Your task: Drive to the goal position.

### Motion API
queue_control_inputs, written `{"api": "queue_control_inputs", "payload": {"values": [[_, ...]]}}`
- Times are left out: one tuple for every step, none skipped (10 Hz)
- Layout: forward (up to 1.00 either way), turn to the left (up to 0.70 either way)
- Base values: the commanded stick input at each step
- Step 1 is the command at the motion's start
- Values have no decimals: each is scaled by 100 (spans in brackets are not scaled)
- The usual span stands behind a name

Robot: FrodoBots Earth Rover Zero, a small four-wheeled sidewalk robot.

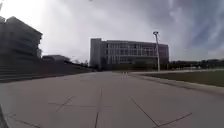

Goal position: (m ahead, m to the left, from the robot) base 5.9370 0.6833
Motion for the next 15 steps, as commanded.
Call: {"api": "queue_control_inputs", "payload": {"values": [[85,0],[85,0],[85,0],[85,0],[85,0],[85,0],[85,0],[85,0],[85,0],[85,0],[85,0],[85,0],[85,0],[85,0],[85,0]]}}
